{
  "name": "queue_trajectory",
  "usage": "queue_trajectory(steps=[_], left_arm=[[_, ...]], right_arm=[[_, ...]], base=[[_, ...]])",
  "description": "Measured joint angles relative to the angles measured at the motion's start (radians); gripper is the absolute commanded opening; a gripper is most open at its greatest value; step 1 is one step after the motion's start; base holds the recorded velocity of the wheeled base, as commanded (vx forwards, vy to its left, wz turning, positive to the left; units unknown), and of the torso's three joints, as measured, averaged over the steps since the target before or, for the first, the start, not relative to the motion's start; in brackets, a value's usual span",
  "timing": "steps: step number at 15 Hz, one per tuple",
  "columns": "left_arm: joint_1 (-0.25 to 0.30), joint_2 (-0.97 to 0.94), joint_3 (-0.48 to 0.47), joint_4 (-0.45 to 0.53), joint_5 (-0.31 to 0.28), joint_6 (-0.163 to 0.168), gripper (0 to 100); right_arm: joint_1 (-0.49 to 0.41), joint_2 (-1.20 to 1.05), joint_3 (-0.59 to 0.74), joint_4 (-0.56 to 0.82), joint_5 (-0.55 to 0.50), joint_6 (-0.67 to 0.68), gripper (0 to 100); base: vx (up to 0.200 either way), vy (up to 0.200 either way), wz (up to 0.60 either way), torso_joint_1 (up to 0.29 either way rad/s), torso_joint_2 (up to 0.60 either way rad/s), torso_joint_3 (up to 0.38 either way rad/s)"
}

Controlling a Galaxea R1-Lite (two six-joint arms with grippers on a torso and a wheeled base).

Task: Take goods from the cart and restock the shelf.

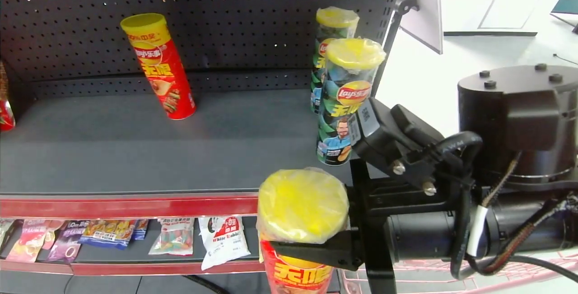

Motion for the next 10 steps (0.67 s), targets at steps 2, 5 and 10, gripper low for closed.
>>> queue_trajectory(steps=[2, 5, 10], left_arm=[[0.0, 0.0, 0.0, 0.0, 0.0, 0.0, 100], [0.0, 0.0, 0.0, 0.0, 0.0, 0.0, 100], [0.0, 0.0, 0.0, 0.0, 0.0, 0.0, 100]], right_arm=[[0.001, 0.001, 0.0, 0.0, 0.0, 0.0, 0], [0.001, 0.001, 0.003, 0.0, 0.0, 0.001, 0], [0.0, -0.003, 0.007, 0.0, 0.0, 0.001, 0]], base=[[0.0, 0.2, 0.0, 0.002, 0.0, 0.0], [0.0, 0.2, 0.0, 0.005, 0.0, -0.001], [0.0, 0.2, 0.0, 0.002, 0.0, 0.002]])
